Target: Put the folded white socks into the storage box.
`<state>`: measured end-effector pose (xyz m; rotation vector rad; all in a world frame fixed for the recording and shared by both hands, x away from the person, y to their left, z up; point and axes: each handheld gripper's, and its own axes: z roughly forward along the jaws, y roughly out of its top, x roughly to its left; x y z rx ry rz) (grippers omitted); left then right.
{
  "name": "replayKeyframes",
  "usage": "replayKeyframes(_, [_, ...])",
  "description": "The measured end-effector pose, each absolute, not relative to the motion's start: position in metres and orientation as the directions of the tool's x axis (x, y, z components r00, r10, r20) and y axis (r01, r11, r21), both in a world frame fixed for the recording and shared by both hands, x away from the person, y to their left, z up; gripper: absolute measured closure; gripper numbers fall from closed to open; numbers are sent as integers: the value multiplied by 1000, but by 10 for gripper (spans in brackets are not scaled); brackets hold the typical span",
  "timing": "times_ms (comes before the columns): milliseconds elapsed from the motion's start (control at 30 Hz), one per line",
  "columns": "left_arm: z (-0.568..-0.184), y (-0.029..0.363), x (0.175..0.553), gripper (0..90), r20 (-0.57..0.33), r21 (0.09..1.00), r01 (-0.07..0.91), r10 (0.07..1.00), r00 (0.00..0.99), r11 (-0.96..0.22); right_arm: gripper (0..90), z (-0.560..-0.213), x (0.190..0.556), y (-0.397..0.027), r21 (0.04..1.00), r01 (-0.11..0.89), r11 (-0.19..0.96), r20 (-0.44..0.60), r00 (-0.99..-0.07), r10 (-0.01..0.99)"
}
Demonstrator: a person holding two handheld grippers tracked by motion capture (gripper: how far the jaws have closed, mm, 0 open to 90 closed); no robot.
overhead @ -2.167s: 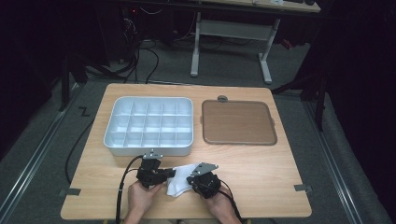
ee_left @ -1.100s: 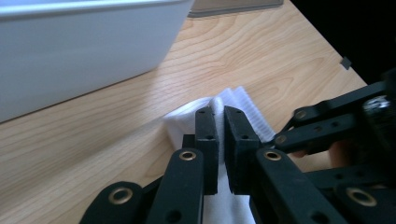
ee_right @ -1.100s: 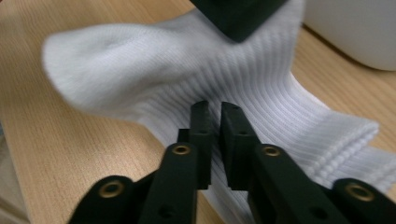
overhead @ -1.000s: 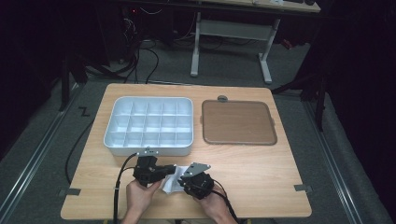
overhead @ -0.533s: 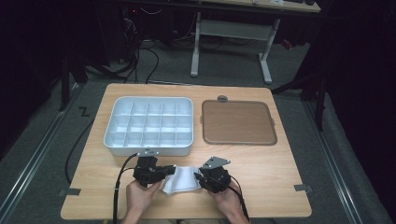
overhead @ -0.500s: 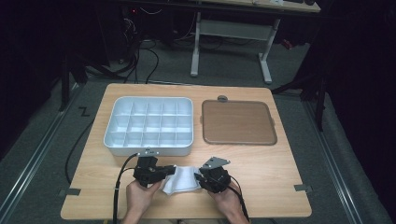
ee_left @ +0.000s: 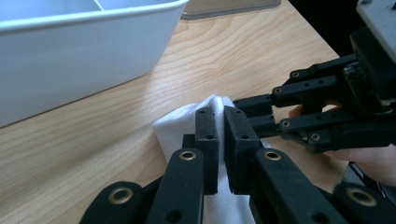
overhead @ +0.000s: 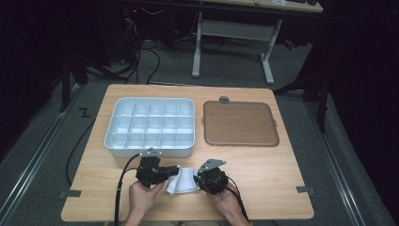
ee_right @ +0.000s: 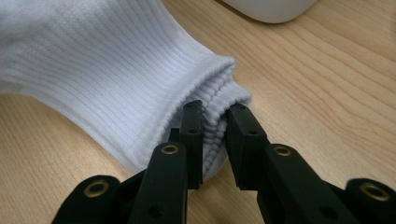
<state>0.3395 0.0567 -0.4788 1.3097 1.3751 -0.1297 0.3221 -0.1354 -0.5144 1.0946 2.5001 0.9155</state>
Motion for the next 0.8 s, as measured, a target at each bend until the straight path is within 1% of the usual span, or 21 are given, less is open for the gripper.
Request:
replayKeyframes(400, [-480,51,342,853,-744,590,721,591,310,365,781,-516,322,-122,646,539,541,12,-715,699])
replayKeyframes(800, [-487,40,343,852,-721,618,709,604,340,339,781,-516,323,-116,652,522,550,19,-736,677])
